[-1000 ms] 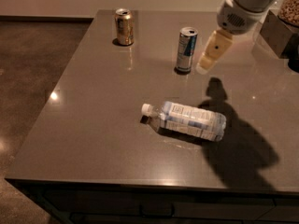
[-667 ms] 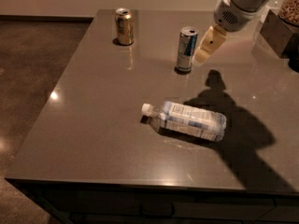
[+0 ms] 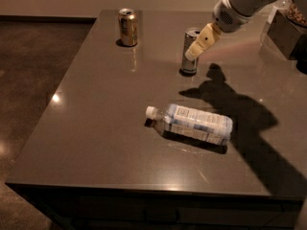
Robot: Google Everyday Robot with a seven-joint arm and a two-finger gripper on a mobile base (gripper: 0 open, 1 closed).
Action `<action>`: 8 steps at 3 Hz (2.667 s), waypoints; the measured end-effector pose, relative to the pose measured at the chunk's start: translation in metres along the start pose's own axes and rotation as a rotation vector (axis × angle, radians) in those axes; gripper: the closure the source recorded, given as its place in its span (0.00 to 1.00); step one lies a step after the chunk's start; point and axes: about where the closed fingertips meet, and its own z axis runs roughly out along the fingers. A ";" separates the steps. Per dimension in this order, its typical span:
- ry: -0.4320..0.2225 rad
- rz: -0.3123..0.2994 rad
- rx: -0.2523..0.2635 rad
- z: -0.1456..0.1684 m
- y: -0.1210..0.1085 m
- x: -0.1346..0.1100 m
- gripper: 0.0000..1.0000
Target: Move redbull can near orange can
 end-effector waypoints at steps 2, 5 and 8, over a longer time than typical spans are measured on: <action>-0.053 0.057 -0.022 0.026 -0.009 -0.012 0.00; -0.107 0.081 -0.082 0.035 -0.010 -0.034 0.65; -0.164 0.068 -0.088 0.046 0.005 -0.149 1.00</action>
Offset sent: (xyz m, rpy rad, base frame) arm 0.0391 0.0076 -0.0149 0.1060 -0.0180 -0.0456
